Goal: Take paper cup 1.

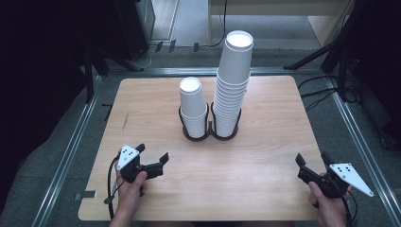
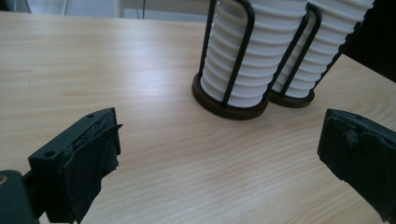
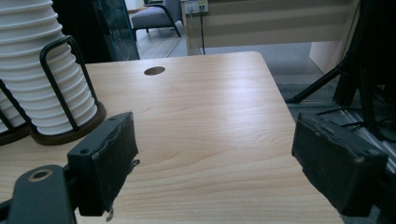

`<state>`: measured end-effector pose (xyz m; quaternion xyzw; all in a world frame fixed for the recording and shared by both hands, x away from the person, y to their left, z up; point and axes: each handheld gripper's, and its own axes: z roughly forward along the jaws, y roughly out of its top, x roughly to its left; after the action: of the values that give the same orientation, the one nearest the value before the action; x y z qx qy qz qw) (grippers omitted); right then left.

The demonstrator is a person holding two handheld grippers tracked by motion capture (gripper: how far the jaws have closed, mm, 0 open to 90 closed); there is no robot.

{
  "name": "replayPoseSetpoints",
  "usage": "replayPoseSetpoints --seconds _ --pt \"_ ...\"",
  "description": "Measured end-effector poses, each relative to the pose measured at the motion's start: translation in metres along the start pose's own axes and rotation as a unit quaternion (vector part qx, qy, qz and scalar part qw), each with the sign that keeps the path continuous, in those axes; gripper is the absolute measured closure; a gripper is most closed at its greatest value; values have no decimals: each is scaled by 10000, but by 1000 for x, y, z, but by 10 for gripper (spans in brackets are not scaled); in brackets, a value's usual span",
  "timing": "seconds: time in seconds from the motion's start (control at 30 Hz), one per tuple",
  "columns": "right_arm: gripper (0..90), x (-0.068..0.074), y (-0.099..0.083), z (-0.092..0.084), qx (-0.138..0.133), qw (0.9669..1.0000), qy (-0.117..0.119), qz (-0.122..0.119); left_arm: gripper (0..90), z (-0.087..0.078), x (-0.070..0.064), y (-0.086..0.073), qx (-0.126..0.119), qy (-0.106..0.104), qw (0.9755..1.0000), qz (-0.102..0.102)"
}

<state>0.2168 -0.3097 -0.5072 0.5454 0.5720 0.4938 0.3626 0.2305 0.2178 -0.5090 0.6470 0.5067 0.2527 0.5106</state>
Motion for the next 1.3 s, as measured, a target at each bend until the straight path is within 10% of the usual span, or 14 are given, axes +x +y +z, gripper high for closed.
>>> replayPoseSetpoints --seconds 0.1,0.5,1.3 --pt "146 4 6 -1 -3 9994 -283 -201 0 6 -7 7 -2 -69 10000 70" --pt "122 26 38 -4 -65 9989 9 -464 0 26 -42 27 -117 -556 9981 229" --pt "33 72 109 15 -534 9974 475 -87 0 68 -105 55 -263 -854 9951 434"
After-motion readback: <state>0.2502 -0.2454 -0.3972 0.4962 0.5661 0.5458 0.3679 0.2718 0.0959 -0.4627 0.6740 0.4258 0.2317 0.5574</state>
